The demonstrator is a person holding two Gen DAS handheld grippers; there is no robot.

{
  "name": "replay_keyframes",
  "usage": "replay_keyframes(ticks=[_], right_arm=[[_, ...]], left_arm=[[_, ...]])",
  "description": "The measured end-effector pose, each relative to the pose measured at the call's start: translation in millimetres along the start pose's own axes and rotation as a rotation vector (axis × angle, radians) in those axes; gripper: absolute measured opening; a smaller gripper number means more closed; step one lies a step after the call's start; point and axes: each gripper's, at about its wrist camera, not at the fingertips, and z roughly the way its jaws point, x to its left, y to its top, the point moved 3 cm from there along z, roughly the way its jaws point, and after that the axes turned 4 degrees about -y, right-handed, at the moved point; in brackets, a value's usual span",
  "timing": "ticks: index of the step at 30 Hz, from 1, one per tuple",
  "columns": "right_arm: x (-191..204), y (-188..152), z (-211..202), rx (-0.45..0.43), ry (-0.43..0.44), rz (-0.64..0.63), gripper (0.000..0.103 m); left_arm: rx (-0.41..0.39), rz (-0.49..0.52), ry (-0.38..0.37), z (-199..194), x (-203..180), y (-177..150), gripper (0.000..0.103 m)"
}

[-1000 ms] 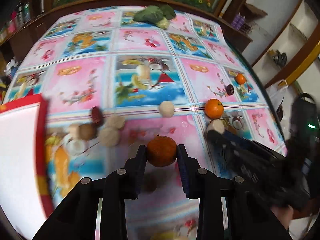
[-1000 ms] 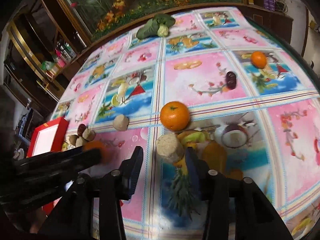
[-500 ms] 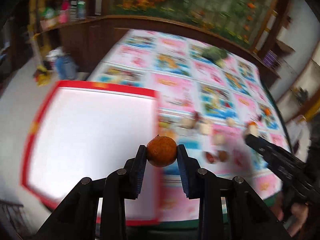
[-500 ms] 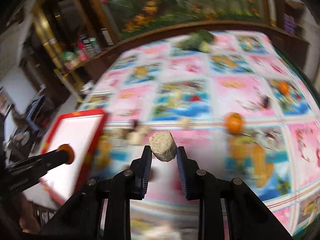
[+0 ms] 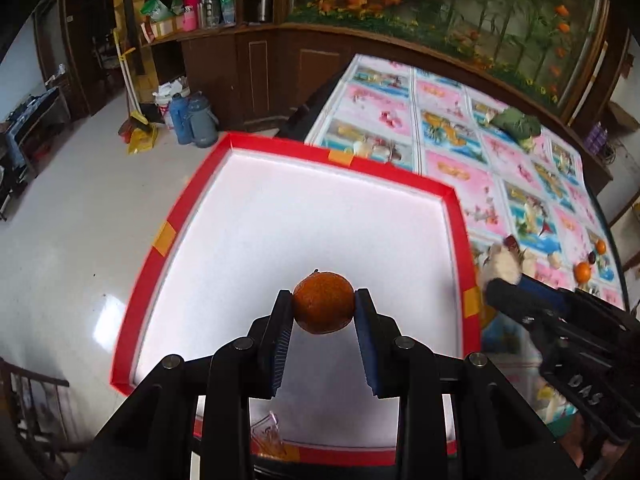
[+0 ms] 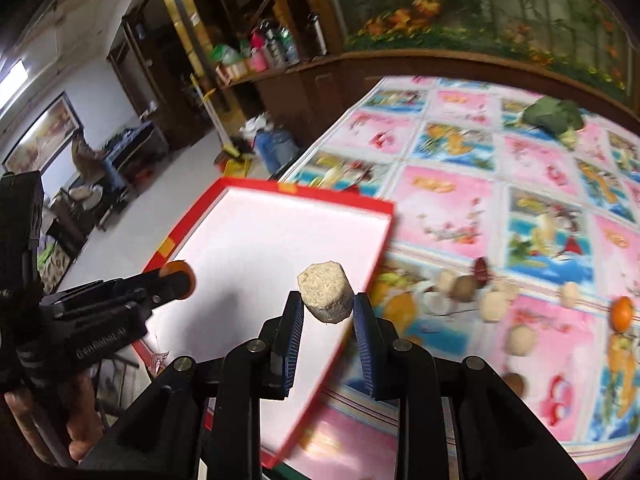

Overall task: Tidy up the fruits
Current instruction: 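Carry both items into the white tray and open both tools to release them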

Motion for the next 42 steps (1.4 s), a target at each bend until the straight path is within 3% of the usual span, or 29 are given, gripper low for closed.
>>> replay_keyframes(ticks=[13,20,28,42], right_arm=[[20.1,-17.2,66.3,0.133,0.005,-0.072,0.024],[4.8,-29.0,54.9,0.152,-0.071,-0.061,0.023],[-24.4,-41.4,33.9,0.163,-0.095,-0.03,0.023],[-35.7,-51.1,21.7,0.163,-0.093,-0.023,0.023]], left_arm=[[0.057,0.034,-0.006,40.1,18.5,11.4,0.03],[0.074,0.092,-0.041,53.1,-0.9,7.0,0.03],[0.107,0.144,-0.089,51.8,-26.7,-4.3,0.03],[0.097,0.206,-0.049,56.6,-47.7,-6.6,0.032]])
